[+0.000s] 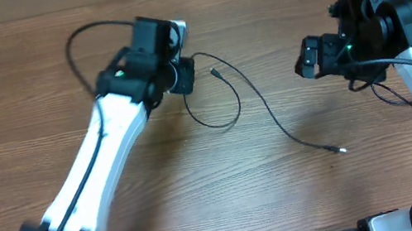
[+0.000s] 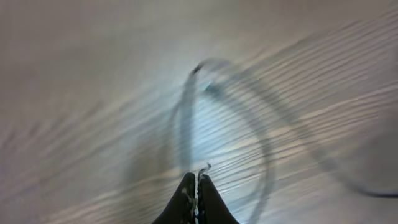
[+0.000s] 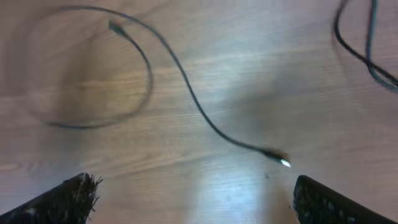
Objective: Untangle cables
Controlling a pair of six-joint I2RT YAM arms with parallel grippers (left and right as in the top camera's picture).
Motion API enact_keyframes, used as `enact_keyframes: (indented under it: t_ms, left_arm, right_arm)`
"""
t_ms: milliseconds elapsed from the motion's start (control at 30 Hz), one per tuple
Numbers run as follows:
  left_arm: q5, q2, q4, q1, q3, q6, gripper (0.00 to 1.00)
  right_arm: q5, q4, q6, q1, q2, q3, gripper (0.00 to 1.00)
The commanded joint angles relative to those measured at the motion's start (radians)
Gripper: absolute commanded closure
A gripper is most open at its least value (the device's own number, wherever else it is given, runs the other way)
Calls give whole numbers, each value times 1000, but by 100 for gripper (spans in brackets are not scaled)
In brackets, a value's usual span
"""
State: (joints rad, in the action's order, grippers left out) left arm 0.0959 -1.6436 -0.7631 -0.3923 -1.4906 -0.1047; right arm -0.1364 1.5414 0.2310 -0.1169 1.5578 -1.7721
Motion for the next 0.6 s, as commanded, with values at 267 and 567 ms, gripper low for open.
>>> enact_keyframes:
  t_ms: [267, 567]
  left_arm:
    - [181, 161, -16, 1, -20, -14, 96]
    - [-136, 159, -248, 1, -19, -16, 80]
  right_arm:
    - [-97, -180, -158, -126, 59, 58, 0]
    - [-111, -332, -62, -161, 175, 208, 0]
